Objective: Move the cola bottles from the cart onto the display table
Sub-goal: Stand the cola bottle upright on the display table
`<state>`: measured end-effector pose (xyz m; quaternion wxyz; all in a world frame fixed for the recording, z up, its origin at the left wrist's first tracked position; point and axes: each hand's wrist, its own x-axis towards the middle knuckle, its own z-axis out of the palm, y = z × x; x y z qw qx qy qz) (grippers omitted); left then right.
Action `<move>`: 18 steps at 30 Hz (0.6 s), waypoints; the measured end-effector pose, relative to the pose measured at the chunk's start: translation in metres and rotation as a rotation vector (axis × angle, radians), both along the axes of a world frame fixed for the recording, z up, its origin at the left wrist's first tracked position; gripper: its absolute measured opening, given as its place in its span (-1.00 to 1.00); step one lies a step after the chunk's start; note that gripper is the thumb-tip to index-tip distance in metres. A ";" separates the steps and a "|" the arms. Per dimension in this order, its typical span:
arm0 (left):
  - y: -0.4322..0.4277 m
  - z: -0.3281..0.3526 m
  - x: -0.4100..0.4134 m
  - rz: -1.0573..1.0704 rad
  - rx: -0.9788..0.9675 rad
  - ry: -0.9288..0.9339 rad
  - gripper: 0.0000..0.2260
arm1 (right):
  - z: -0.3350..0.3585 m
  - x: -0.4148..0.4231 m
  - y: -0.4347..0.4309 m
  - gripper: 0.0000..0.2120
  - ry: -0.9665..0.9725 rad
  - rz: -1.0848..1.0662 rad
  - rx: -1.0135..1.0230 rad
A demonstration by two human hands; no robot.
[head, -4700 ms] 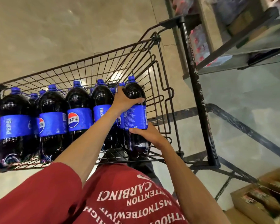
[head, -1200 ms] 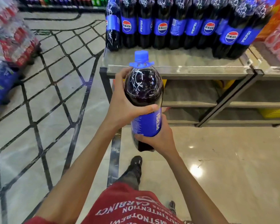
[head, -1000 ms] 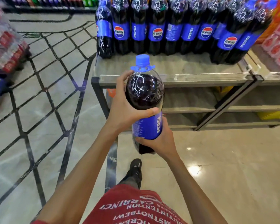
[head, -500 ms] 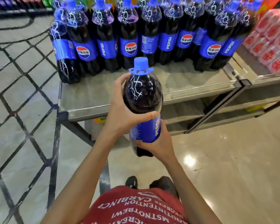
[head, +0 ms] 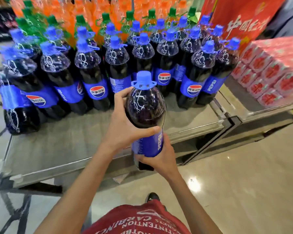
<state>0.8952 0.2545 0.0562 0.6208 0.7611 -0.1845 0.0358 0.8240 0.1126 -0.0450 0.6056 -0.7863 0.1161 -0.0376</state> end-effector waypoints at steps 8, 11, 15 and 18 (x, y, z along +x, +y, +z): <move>-0.065 -0.004 0.066 0.057 0.031 -0.026 -0.04 | -0.007 0.072 -0.068 -0.21 0.000 0.052 -0.038; -0.081 -0.008 0.088 0.061 0.036 -0.038 -0.04 | -0.009 0.092 -0.078 -0.21 -0.006 0.055 -0.031; -0.096 -0.015 0.115 0.038 0.062 -0.048 -0.04 | -0.018 0.111 -0.084 -0.15 -0.033 -0.002 -0.006; -0.105 -0.018 0.135 -0.003 0.070 -0.037 -0.04 | -0.022 0.121 -0.083 -0.12 -0.061 -0.064 -0.029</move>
